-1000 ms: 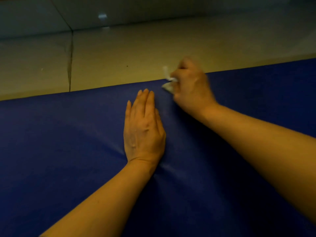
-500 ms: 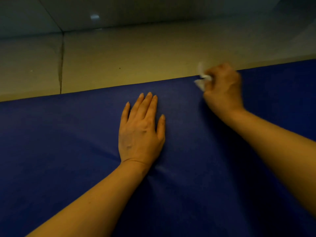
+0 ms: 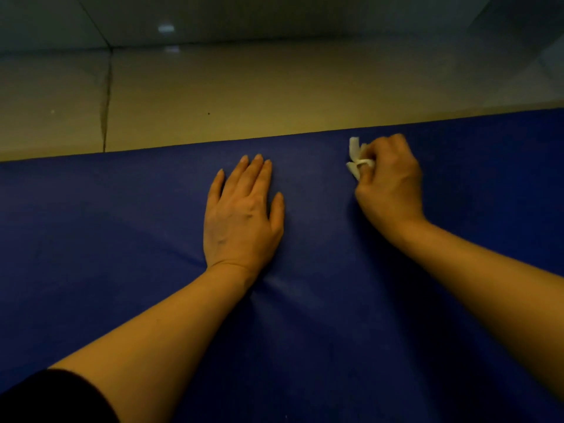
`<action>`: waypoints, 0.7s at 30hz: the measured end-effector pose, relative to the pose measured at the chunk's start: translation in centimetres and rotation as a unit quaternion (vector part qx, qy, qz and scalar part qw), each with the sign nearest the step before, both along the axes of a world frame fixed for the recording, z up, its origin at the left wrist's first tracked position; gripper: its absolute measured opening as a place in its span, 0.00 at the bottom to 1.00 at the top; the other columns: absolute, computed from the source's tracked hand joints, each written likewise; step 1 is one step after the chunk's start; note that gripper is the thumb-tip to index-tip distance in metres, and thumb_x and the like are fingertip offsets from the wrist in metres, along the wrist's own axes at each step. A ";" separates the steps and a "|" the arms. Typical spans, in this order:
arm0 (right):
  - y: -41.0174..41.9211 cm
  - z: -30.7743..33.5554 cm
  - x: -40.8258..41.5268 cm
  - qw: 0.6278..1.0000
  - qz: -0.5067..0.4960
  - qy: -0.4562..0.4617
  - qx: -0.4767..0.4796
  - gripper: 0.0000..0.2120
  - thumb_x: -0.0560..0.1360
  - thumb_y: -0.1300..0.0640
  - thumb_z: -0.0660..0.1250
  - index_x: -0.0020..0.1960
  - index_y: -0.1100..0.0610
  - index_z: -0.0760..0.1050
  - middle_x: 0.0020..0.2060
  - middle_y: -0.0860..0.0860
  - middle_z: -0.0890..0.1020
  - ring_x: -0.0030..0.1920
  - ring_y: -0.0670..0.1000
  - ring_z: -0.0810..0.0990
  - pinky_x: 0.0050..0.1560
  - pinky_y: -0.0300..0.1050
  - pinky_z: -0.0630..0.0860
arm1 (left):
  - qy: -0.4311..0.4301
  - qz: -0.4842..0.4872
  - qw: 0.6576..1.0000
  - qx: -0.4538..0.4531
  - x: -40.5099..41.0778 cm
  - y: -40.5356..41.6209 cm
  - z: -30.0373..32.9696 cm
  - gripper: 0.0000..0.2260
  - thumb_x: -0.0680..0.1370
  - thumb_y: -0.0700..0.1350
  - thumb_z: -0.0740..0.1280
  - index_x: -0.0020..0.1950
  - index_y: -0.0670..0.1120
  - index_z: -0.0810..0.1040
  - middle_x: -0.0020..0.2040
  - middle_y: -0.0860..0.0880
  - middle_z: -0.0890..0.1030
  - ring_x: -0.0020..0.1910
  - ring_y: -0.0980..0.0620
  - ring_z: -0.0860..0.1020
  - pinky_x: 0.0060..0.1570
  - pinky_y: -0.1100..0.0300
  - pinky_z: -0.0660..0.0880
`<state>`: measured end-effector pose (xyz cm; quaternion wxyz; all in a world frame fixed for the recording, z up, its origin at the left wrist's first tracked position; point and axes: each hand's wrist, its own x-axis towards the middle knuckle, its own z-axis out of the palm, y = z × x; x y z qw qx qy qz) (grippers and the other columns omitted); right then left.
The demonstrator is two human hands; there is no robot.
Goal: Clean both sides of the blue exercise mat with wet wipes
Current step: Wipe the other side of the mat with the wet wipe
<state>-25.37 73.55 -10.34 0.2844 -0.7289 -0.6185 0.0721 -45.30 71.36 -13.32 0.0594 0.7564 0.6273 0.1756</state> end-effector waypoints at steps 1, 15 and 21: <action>-0.6 -0.3 -1.1 1.000 0.007 -0.016 0.008 0.07 0.74 0.61 0.60 0.44 0.64 0.73 0.47 0.61 0.74 0.39 0.59 0.73 0.36 0.45 0.65 | 0.004 -0.001 1.000 -0.004 0.1 0.0 0.1 0.27 0.79 0.56 0.50 0.74 0.45 0.67 0.74 0.47 0.68 0.75 0.50 0.63 0.75 0.49 0.55; -5.0 0.1 -1.7 0.997 0.062 -0.045 -0.006 0.06 0.75 0.60 0.62 0.42 0.63 0.72 0.44 0.61 0.74 0.38 0.62 0.74 0.34 0.50 0.65 | 0.053 -0.032 0.994 -0.088 -0.1 -0.7 1.4 0.27 0.82 0.57 0.52 0.79 0.47 0.52 0.79 0.49 0.52 0.78 0.52 0.48 0.76 0.52 0.42; -8.4 0.1 -3.9 0.970 0.232 -0.040 -0.052 0.06 0.70 0.63 0.69 0.41 0.62 0.72 0.42 0.59 0.74 0.36 0.60 0.73 0.34 0.52 0.69 | 0.087 -0.059 0.981 -0.162 0.2 -2.9 2.4 0.28 0.83 0.54 0.52 0.80 0.46 0.46 0.80 0.48 0.44 0.78 0.50 0.42 0.75 0.48 0.40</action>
